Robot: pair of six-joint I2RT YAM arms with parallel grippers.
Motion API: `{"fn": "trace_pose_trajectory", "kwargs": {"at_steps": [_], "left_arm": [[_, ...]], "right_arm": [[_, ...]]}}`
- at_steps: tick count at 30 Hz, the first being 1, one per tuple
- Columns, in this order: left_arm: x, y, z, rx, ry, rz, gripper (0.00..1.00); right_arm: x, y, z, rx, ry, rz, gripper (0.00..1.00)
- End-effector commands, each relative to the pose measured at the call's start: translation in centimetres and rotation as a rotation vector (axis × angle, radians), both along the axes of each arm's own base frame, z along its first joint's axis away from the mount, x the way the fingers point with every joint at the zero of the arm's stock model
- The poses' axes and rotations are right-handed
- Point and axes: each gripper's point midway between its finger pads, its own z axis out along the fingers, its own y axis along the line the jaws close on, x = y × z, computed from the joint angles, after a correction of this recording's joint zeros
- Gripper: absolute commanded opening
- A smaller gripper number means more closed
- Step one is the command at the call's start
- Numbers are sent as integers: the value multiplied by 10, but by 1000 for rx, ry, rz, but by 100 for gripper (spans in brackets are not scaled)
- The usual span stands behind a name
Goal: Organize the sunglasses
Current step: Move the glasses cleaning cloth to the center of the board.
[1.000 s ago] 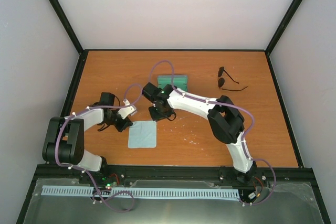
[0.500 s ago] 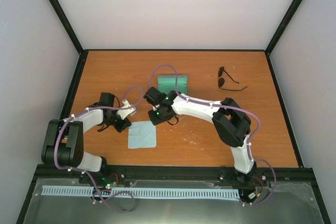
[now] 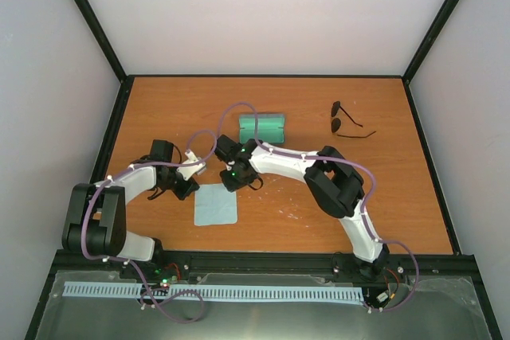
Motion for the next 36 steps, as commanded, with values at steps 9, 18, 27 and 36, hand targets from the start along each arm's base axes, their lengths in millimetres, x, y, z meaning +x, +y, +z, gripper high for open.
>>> {"fn": "trace_pose_trajectory", "kwargs": {"at_steps": [9,18,27,36], "left_arm": [[10,-5,13,-33,-52,10,0],[12,-5,13,-28,-66,9,0],[26,-8,22,-48,-92,19,0],[53,-12,31,-63,-152,14,0]], "right_arm": [[0,8,-13,-34,17,20,28],[-9,11,-28,-59,52,36,9],[4,3,-10,-76,-41,-11,3],[43,-12,15,-62,-160,-79,3]]}}
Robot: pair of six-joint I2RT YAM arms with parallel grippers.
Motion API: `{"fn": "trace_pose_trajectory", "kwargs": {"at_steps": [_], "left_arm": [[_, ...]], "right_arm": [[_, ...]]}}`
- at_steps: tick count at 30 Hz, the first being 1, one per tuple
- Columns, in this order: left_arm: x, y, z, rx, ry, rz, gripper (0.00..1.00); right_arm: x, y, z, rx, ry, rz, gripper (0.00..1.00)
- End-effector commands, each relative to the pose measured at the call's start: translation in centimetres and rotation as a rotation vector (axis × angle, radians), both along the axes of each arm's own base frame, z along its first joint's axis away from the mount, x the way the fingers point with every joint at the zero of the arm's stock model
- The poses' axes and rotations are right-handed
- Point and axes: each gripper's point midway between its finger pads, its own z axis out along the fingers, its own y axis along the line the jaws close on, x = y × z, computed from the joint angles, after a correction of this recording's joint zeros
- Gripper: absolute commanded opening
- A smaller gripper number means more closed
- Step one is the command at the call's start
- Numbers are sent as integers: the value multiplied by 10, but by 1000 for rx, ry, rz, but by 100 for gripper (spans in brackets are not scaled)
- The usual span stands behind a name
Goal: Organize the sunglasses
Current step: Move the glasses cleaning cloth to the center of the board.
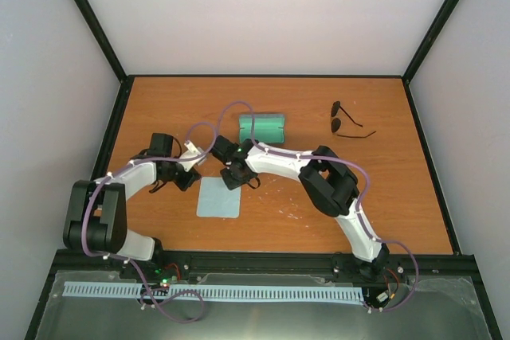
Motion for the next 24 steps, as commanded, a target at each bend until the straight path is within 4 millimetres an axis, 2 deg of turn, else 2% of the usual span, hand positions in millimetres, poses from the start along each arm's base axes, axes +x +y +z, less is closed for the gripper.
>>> {"fn": "trace_pose_trajectory", "kwargs": {"at_steps": [1,4,8,11,14,19,24], "left_arm": [[28,-8,15,-35,-74,-9,0],[40,-10,17,-42,-87,-13,1],[48,-13,16,-56,-62,-20,3],[43,-18,14,-80,-38,-39,18],[35,-22,11,-106,-9,-53,28],[21,-28,0,-118,46,-71,28],[19,-27,-8,-106,75,-62,29]], "right_arm": [[29,-6,28,28,-99,-42,3],[38,-4,36,47,-123,-40,3],[42,-2,35,55,-110,-31,3],[40,-3,31,51,-101,-34,3],[40,-5,32,64,-103,-53,3],[39,-8,32,100,-96,-82,3],[38,-14,31,197,-57,-141,3]]}}
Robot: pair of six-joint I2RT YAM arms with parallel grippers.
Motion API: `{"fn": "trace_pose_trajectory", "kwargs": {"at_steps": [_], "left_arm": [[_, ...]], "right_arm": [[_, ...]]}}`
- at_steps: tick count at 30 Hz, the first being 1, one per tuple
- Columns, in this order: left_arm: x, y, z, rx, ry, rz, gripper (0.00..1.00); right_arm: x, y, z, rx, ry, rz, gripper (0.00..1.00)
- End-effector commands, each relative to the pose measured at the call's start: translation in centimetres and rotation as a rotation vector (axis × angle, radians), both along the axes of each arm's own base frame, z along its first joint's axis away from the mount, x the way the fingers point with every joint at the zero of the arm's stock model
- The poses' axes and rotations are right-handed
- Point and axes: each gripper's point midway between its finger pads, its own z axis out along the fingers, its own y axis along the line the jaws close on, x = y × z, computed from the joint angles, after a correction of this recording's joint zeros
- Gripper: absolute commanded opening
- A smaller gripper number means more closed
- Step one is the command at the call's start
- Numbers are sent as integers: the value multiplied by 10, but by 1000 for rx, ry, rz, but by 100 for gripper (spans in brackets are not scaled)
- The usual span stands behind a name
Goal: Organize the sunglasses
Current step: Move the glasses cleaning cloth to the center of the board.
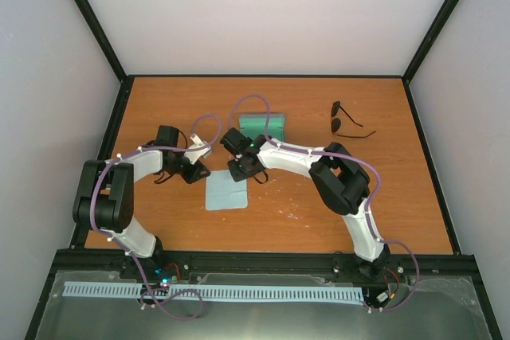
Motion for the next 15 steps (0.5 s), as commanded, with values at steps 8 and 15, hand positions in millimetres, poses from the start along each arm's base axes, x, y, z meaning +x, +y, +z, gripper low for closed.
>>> {"fn": "trace_pose_trajectory", "kwargs": {"at_steps": [8,15], "left_arm": [[-7,-4,-9,-19,53,1,36],[4,-12,0,-60,35,-6,40]], "right_arm": [[7,-1,21,185,16,-88,3],[6,0,19,188,22,-79,3]]}}
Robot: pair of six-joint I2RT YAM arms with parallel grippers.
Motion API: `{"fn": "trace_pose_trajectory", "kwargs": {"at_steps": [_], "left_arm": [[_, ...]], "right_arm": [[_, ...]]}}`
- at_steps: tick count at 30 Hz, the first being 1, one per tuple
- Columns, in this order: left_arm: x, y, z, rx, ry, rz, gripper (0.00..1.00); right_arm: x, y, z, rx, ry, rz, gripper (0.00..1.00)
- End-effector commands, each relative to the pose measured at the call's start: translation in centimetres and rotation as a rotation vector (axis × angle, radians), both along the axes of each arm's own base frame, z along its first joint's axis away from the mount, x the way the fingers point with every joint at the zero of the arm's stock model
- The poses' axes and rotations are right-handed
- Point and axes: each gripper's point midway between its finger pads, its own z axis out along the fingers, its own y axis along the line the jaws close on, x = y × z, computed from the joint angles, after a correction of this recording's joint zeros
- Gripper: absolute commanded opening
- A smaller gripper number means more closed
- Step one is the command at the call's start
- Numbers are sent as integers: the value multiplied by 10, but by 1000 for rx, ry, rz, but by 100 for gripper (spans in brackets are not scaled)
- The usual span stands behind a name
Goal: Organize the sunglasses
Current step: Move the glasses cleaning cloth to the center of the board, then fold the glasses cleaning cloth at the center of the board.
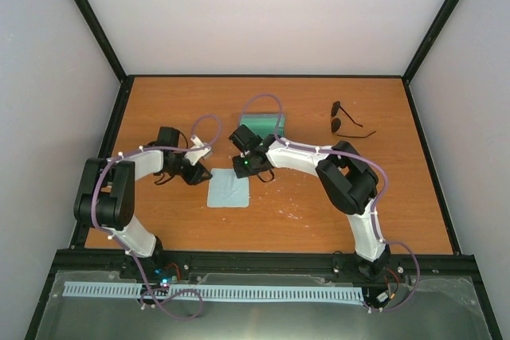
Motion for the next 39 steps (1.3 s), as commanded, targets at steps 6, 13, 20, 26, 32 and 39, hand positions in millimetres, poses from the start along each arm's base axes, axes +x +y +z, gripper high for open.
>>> {"fn": "trace_pose_trajectory", "kwargs": {"at_steps": [6,13,20,26,32,39], "left_arm": [[13,-11,-5,-23,8,-17,40],[13,-10,-18,-6,36,-19,38],[-6,-12,-24,-12,72,-45,24],[-17,-18,-27,16,74,-87,21],[-13,-20,-32,65,60,-100,2],[-1,-15,-23,100,-5,-73,0]], "right_arm": [[2,3,15,37,-24,-7,3],[4,1,16,28,-24,-9,3],[7,0,21,32,-35,-15,3],[6,1,21,39,-30,-13,3],[7,0,22,34,-35,-13,3],[7,-6,28,24,-65,-10,3]]}}
